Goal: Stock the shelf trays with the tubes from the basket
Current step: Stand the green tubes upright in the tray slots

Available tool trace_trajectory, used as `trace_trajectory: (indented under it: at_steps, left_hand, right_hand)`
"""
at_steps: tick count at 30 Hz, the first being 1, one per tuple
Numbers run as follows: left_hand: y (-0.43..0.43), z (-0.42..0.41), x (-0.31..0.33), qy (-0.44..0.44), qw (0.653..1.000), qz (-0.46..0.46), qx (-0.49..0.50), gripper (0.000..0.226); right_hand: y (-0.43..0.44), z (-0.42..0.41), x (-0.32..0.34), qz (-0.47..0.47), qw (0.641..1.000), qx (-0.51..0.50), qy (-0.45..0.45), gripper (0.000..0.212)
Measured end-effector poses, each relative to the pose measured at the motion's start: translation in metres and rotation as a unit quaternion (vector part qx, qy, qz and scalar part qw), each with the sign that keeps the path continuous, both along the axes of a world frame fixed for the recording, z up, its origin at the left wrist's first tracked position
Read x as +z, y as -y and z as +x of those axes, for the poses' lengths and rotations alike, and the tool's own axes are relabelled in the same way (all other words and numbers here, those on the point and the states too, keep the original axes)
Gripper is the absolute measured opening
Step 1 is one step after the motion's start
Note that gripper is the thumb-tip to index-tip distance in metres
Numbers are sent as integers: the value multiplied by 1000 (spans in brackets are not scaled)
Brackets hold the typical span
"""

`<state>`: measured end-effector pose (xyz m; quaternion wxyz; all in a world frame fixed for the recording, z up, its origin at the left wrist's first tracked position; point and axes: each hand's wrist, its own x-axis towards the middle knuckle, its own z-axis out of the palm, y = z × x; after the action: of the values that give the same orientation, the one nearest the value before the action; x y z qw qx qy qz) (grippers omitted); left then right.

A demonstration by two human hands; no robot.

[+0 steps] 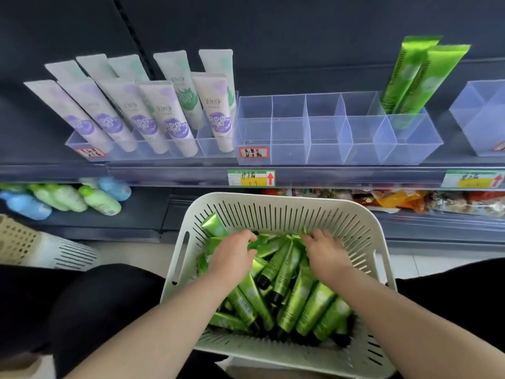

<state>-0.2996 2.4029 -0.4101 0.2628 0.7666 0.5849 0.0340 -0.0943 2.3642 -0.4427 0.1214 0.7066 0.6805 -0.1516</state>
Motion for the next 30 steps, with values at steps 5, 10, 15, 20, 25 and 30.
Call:
trace_trajectory:
  at_steps: [5,10,15,20,25,30]
  left_hand:
    - [1,-3,-9,6,1000,-12,3,33]
    - [0,-8,-17,0,1000,-17,4,31]
    - [-6,3,-23,-3,999,-29,13,30]
    - [-11,24,-25,-8,1000,-28,2,29]
    - [-24,50,-31,-37,997,-59,-37,31]
    - [-30,82,-41,-94,986,-136,-9,37]
  right_hand:
    - [-3,-9,-11,27,1000,-10,-2,62]
    - [-8,-12,-10,10,997,-51,-61,30]
    - [-5,-9,0,-122,939,-116,-299,15]
    - [-4,9,29,-47,941,-133,-309,10]
    - [-10,34,63,77,964,-100,-236,10]
    - [-7,35,71,141,978,-21,-151,17]
